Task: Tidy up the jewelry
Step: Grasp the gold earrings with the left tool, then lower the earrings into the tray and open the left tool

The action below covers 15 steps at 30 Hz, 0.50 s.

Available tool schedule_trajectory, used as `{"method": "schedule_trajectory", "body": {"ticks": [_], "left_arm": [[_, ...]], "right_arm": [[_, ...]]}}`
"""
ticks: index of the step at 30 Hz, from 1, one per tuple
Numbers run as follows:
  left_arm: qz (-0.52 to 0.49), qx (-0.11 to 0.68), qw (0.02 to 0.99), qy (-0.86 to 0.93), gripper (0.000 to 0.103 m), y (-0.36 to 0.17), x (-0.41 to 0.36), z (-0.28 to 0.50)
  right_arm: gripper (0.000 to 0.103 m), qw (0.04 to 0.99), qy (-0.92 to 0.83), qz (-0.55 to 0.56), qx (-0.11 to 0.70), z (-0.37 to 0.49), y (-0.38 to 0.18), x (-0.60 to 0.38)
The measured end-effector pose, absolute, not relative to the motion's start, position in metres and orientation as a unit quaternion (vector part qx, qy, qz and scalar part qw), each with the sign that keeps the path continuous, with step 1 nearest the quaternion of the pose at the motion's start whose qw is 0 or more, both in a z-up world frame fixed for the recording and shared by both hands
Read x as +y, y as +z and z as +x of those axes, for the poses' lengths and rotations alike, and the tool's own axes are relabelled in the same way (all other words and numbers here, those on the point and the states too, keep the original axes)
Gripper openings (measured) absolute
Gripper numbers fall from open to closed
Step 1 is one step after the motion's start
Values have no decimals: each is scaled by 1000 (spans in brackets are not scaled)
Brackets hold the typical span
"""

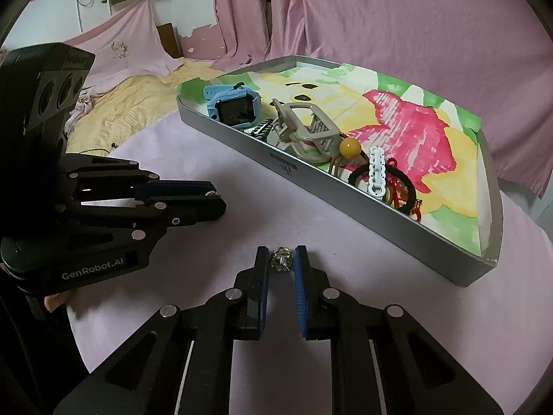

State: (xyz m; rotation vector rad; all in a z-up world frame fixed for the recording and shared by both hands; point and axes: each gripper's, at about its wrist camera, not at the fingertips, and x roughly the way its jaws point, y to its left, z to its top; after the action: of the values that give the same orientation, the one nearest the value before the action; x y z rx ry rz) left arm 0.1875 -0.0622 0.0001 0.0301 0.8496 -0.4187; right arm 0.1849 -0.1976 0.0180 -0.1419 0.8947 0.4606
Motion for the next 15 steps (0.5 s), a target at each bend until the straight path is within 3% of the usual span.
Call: {"method": "schedule_trajectory", "body": {"ticks": [15], "left_arm": [[-8,374,905,-202,12,19,-63,193]], "right_arm": [[13,894,212,-24,393,185,32,-217]]}}
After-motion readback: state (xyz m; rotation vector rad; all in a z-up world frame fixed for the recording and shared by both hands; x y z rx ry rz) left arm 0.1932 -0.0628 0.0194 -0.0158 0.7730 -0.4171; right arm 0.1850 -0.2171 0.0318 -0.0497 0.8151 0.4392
